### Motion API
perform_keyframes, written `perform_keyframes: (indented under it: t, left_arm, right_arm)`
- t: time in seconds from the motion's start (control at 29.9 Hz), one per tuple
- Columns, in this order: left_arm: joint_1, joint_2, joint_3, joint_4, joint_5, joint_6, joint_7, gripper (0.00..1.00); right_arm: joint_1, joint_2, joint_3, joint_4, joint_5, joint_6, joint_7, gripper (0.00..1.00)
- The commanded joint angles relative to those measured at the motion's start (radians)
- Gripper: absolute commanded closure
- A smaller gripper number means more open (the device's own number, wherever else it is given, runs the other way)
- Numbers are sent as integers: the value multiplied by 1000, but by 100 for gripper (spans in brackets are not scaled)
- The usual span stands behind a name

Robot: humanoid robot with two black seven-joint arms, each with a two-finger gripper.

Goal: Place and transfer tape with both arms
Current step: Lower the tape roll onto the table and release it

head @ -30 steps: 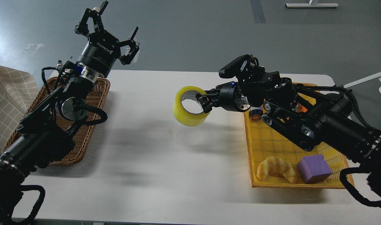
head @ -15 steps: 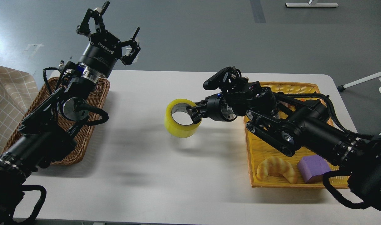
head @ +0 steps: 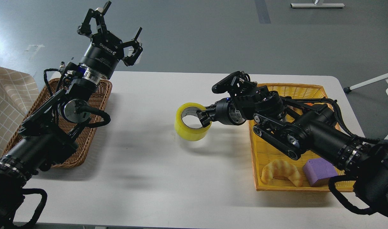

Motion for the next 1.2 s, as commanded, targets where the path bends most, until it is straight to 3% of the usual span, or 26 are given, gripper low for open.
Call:
perform_keyframes:
  t: [0.0, 1.17]
  left_arm:
    - [0, -2, 0, -1, 0, 0, 0, 2]
    - [0, -1, 1, -1, 0, 0, 0, 2]
  right_arm:
    - [0, 0, 1, -4, -1, 0, 0, 100]
    - [-21, 0, -76, -38, 2, 0, 0, 97]
